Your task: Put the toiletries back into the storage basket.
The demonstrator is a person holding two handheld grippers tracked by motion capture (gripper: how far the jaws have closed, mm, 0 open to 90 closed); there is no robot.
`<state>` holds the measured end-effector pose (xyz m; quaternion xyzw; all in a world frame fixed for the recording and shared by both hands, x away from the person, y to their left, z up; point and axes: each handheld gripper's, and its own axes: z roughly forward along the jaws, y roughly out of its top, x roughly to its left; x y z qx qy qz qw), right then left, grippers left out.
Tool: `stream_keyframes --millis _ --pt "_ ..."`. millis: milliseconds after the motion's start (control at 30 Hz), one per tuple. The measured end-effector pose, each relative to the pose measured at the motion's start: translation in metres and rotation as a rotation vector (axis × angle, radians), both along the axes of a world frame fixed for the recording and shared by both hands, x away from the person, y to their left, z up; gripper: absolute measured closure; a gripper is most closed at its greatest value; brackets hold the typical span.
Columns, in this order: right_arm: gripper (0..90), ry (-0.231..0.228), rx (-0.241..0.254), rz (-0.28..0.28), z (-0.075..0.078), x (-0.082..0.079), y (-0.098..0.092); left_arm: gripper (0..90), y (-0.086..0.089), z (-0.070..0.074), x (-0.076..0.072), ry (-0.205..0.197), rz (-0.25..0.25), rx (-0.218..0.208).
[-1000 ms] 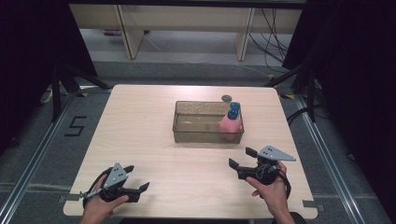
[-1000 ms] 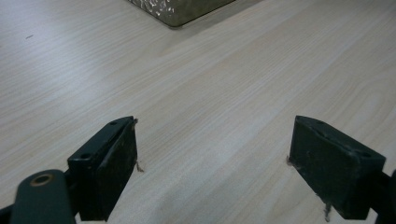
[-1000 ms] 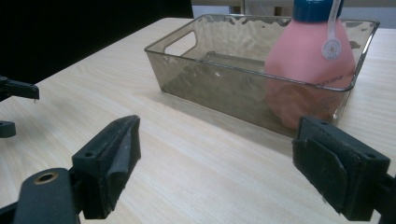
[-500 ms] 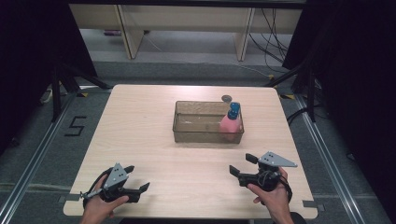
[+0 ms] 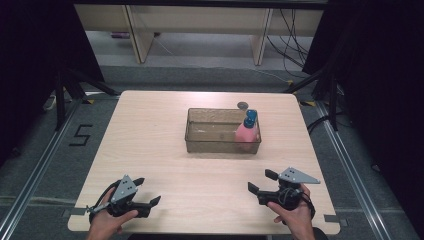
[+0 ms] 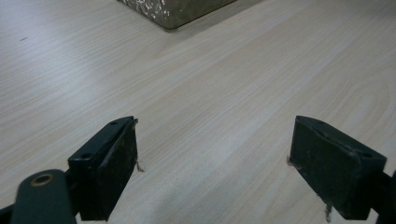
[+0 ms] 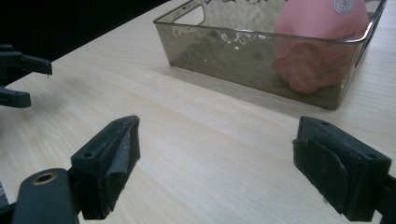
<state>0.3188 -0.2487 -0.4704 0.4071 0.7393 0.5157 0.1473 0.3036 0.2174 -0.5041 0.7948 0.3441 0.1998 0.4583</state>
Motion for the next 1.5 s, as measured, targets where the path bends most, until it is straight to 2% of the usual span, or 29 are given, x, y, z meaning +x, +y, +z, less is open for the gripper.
stream_keyframes --millis 67,100,200,267,300,333,400,467,500,567,600,633,733,833,1033,1133,1167,1200,1233,1267,1300,1333,1367,1467,1500 --pt "15.5 -0.003 0.01 0.005 -0.0009 -0.0002 0.0006 14.8 0.0003 0.0005 0.0004 -0.008 -0.007 0.003" --pt "15.5 0.021 -0.016 -0.009 0.0 -0.0023 0.0005 14.8 0.0006 0.0012 -0.0004 -0.008 -0.009 0.008" --pt "15.5 0.018 -0.005 -0.004 -0.0002 -0.004 0.0005 14.8 0.0007 0.0011 -0.0006 -0.009 -0.013 0.011" --pt "15.5 0.011 -0.003 0.001 -0.0008 -0.0043 0.0007 14.8 0.0007 0.0011 -0.0007 -0.008 -0.015 0.01" --pt "15.5 -0.014 -0.013 -0.01 -0.0017 -0.0043 0.0007 14.8 0.0006 0.001 -0.0007 -0.009 -0.02 0.004" --pt "15.5 0.011 -0.005 -0.006 -0.0014 -0.0051 0.0012 14.8 0.0003 0.0009 -0.0007 -0.009 -0.021 0.001" --pt "15.5 0.013 -0.015 -0.004 -0.0007 -0.006 0.0001 14.8 -0.0007 0.0004 -0.0008 -0.009 -0.019 -0.014" --pt "15.5 0.009 -0.013 -0.003 -0.0021 -0.0056 0.0009 14.8 -0.0005 0.0004 -0.0007 -0.008 -0.023 -0.011" --pt "15.5 0.017 0.012 -0.01 -0.0032 -0.007 0.003 14.8 0.0009 0.0011 -0.0007 -0.011 -0.029 0.017" --pt "15.5 -0.005 -0.015 0.001 -0.0033 -0.0055 0.0013 14.8 0.0005 0.0008 -0.0007 -0.011 -0.029 0.01" --pt "15.5 0.014 -0.003 0.007 -0.0036 -0.0059 0.0024 14.8 -0.0007 0.0004 -0.001 -0.013 -0.023 -0.007" --pt "15.5 0.024 -0.006 0.01 -0.0029 -0.0069 0.0018 14.8 -0.0002 0.0008 -0.001 -0.012 -0.026 0.0" --pt "15.5 0.016 -0.016 0.005 -0.0043 -0.0059 0.0023 14.8 -0.0002 0.0007 -0.0004 -0.018 -0.03 0.0" --pt "15.5 0.019 -0.011 0.007 -0.0034 -0.0065 0.002 14.8 0.0011 0.0008 -0.0003 -0.013 -0.031 0.029" --pt "15.5 0.022 -0.012 0.009 -0.0035 -0.0068 0.0006 14.8 -0.0009 -0.0009 -0.0004 -0.005 -0.023 0.003" --pt "15.5 0.023 -0.008 0.014 -0.0053 -0.0061 0.0013 14.8 -0.0002 -0.001 0.0002 -0.008 -0.027 0.018" --pt "15.5 0.051 -0.001 0.006 -0.0062 -0.0082 0.003 14.8 -0.0001 -0.0017 0.0005 -0.007 -0.032 0.025" --pt "15.6 0.037 -0.012 0.018 -0.0065 -0.0075 0.0021 14.8 -0.0001 -0.0016 0.0004 -0.006 -0.034 0.027" --pt "15.6 0.056 0.005 0.005 -0.0074 -0.0087 0.0048 14.8 -0.0001 -0.0016 0.0004 -0.006 -0.034 0.027" --pt "15.5 0.039 -0.009 0.019 -0.0082 -0.0075 0.0037 14.9 0.0 -0.0012 0.0001 -0.005 -0.03 0.029" --pt "15.5 0.042 -0.016 0.017 -0.0083 -0.0079 0.0033 14.8 -0.0003 -0.0018 0.0005 -0.005 -0.028 0.016" --pt "15.5 0.049 -0.019 0.024 -0.0081 -0.0084 0.003 14.8 0.0005 -0.0014 0.0006 -0.004 -0.029 0.026" --pt "15.5 0.03 -0.031 0.019 -0.0094 -0.0075 0.0031 14.8 0.0005 -0.0015 0.0005 -0.004 -0.028 0.025" --pt "15.6 0.056 -0.034 0.021 -0.0081 -0.0102 0.0038 14.8 0.0003 -0.0011 0.0 -0.006 -0.031 0.032" --pt "15.6 0.035 -0.035 0.02 -0.0092 -0.0098 0.0042 14.8 0.0 -0.0012 -0.0001 -0.007 -0.029 0.029"
